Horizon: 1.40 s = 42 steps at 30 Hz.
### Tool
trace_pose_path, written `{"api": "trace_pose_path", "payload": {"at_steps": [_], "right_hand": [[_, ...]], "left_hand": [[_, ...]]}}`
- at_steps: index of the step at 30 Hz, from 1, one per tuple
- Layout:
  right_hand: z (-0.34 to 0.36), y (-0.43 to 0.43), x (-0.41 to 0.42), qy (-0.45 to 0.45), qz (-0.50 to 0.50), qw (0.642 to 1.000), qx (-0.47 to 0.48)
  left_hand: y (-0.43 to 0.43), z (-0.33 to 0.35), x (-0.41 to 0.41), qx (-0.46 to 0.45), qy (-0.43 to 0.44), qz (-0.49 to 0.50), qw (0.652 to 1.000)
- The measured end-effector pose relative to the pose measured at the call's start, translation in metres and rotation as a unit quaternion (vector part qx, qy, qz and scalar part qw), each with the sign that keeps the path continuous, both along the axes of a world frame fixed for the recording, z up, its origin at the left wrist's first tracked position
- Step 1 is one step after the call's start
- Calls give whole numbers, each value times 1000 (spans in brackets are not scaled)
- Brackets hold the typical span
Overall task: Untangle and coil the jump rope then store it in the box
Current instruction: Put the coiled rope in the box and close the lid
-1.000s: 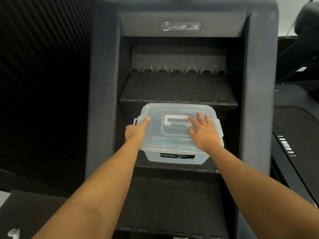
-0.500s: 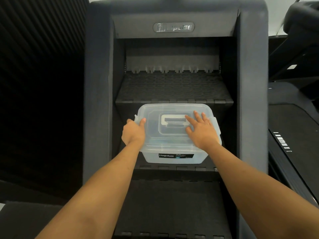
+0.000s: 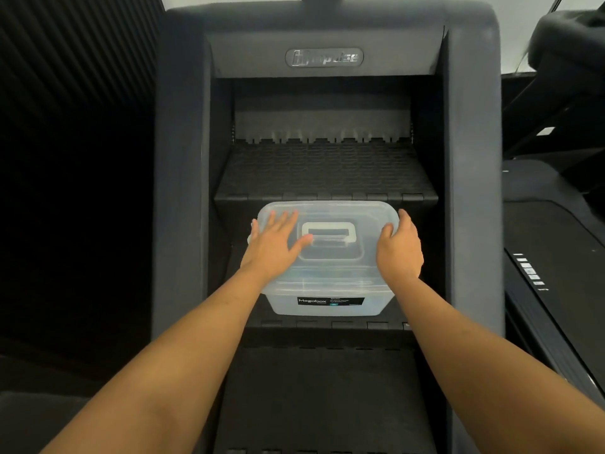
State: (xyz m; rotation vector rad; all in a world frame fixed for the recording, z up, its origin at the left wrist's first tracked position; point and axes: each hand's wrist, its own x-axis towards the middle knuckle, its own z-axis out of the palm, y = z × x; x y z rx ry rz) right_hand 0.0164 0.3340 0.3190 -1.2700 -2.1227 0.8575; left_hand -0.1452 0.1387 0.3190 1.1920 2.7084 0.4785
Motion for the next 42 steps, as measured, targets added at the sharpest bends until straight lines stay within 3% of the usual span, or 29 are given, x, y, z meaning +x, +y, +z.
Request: {"api": "trace_pose_path", "payload": {"at_steps": [3,11,14,18,22,25,32,42], "right_hand": [[1,5,-8,-35,-19,999,-34],[3,20,-20,-139,-74,983,-96],[7,36,-18,-126,-86,971,-185],[6,49,-11,-82,-85,929,-351],[10,48,-11,-66,-76,913,-396],[10,47,-11,-56,-84,917,-385],[4,38,-6,-76,-105,973,-189],[12,31,-3,-62,-87,984,-146]], "left_hand": [[1,-1,-2,-42,16,-44,998],[4,-3,-6,-97,22,-40,994],[4,-5,-7,-100,33,-44,993],[5,-4,-8,-99,40,-45,993],[4,-5,-8,-95,46,-46,993],[4,-6,-9,-92,51,-49,993],[4,-7,-9,-83,57,-46,994],[3,-7,-8,-79,58,-48,994]]}}
